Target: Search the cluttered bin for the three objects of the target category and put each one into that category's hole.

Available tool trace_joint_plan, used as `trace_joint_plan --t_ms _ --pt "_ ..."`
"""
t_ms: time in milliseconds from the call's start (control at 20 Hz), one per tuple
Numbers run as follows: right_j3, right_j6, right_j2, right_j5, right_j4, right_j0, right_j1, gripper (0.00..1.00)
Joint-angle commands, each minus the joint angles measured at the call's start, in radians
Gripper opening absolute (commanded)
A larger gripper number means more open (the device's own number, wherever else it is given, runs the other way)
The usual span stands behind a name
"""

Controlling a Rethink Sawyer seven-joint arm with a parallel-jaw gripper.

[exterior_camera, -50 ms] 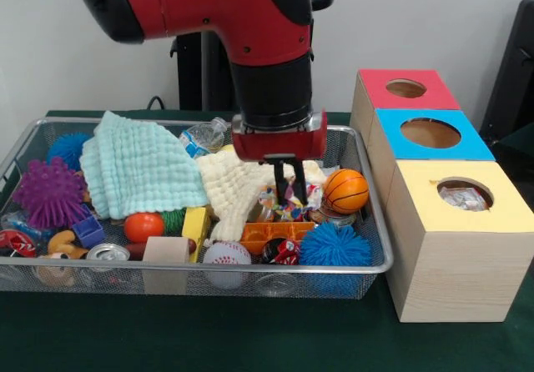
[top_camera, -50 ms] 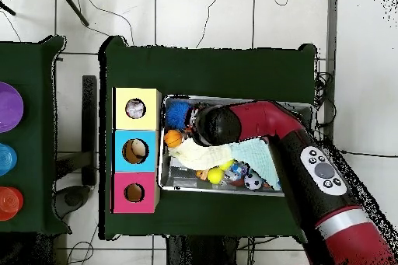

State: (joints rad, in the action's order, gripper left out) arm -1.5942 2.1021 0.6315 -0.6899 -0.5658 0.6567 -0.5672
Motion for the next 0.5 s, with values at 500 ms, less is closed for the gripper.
trace_joint_plan --t_ms 500 --pt "-0.101 0.1 -0.103 -0.096 0.172 -0.087 -0.099 0.0"
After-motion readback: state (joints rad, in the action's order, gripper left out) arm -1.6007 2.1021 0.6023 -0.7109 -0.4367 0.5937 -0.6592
